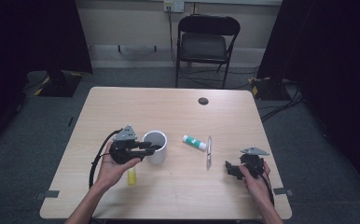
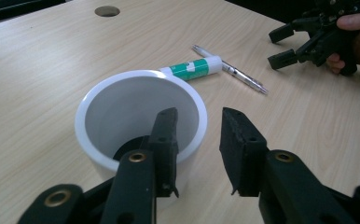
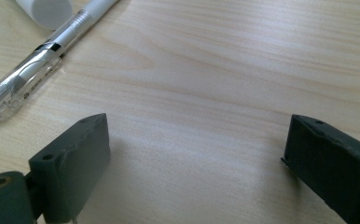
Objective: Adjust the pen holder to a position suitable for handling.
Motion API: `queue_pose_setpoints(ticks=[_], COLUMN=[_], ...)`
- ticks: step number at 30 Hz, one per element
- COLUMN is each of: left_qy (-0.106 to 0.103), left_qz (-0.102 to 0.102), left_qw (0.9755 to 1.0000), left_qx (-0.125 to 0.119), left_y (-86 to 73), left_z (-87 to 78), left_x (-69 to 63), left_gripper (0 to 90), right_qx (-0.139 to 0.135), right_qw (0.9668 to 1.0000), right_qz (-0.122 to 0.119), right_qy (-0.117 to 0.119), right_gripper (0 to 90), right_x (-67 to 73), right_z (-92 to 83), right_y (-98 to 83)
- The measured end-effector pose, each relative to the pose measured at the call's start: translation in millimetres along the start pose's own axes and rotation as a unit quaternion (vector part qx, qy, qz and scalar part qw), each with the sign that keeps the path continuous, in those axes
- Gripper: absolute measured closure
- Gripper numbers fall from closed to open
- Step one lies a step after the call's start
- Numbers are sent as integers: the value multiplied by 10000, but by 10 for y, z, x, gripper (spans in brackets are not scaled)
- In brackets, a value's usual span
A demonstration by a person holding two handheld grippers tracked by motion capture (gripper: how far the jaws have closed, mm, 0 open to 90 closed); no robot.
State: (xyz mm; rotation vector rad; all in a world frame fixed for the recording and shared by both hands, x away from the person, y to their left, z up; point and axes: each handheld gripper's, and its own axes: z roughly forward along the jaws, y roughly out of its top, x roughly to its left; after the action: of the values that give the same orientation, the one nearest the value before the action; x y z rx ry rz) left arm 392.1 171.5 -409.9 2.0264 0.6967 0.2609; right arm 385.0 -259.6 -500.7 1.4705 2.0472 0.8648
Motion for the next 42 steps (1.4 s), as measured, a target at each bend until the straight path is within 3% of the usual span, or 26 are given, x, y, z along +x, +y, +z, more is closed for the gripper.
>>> queue_pose_setpoints(ticks=[4, 8, 14, 15, 22, 26, 30, 33, 42], left_qy=[-68, 43, -68, 31, 55, 90, -31, -107, -200], left_qz=[7, 132, 124, 164, 302, 256, 227, 305, 256], left_qw=[9999, 9996, 9994, 9992, 9985, 9987, 9987, 9982, 9983], left_qx=[144, 265, 324, 376, 455, 434, 466, 510, 492], left_y=[-5, -7, -27, -24, -6, -7, 0, 2, -9], left_z=[134, 199, 246, 250, 311, 326, 339, 334, 327], left_x=[-8, 1, 15, 12, -49, -44, -72, -106, -145], left_gripper=[683, 660, 673, 673, 718, 748, 803, 807, 809], right_qx=[-2, -2, -1, -1, -2, -2, -3, 0, 4], right_qw=[10000, 10000, 10000, 10000, 10000, 10000, 10000, 10000, 10000], right_qz=[-6, -7, -7, -7, -6, -6, -7, -13, -19], right_qy=[-1, 0, -1, -1, 1, 0, 0, -1, 6], right_gripper=[61, 61, 61, 61, 61, 62, 62, 62, 62], right_x=[0, -1, -1, -1, 0, 0, 0, -1, 0], right_z=[0, 0, 0, 0, 0, 0, 0, -1, -4], right_y=[-1, -1, -1, -1, -1, -1, -1, -1, -3])
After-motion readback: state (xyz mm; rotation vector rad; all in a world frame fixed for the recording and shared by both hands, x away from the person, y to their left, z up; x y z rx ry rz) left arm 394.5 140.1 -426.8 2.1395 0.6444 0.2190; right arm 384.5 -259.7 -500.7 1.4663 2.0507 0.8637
